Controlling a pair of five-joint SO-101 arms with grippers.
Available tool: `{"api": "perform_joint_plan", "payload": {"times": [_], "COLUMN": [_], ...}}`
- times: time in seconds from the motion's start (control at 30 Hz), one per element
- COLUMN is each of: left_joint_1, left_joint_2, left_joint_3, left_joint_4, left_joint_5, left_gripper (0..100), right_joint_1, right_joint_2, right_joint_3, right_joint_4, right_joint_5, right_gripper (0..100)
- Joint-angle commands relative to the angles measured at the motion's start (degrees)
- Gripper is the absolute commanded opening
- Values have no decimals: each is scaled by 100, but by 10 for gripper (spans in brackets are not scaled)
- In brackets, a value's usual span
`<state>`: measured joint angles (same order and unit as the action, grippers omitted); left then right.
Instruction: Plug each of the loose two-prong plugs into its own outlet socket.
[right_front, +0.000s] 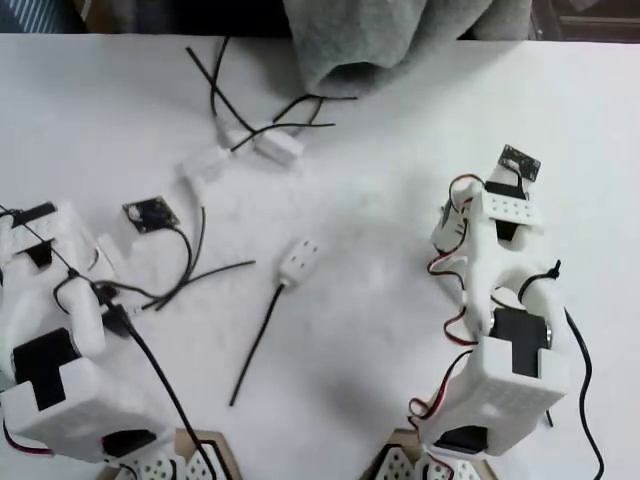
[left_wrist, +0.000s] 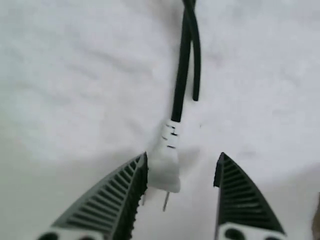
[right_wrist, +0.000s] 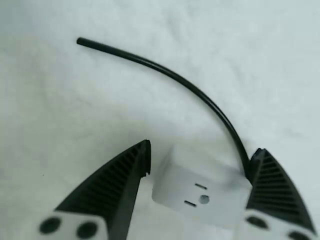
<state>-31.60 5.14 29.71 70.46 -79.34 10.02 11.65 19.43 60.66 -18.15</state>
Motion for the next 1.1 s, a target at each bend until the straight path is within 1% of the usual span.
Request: {"api": "perform_joint_plan", "payload": {"times": [0.0, 0.1, 0.33, 0.47, 0.7, 0.83, 1.07], "left_joint_1": [-119, -127, -136, -119, -163, -251, -215], "left_joint_2": [-268, -268, -268, -277, -541, -1525, -4365], "left_joint_3": [97, 290, 721, 695, 677, 677, 765], "left_joint_4": [-571, -897, -1512, -1538, -1521, -976, 536], "left_joint_5": [-1037, -1064, -1081, -1081, -1046, -1046, -1037], "left_gripper": [225, 216, 88, 28, 22, 22, 23], "right_joint_1": [31, 22, 22, 22, 22, 22, 22], "right_joint_2": [-110, -110, -101, 84, 374, 374, 374], "right_joint_3": [-18, -18, -18, -53, -193, -193, -193], "right_joint_4": [-57, -57, -57, -110, -259, -277, -277], "right_joint_5": [18, 18, 18, 18, 18, 18, 18], "right_gripper": [308, 308, 308, 308, 308, 308, 308]}}
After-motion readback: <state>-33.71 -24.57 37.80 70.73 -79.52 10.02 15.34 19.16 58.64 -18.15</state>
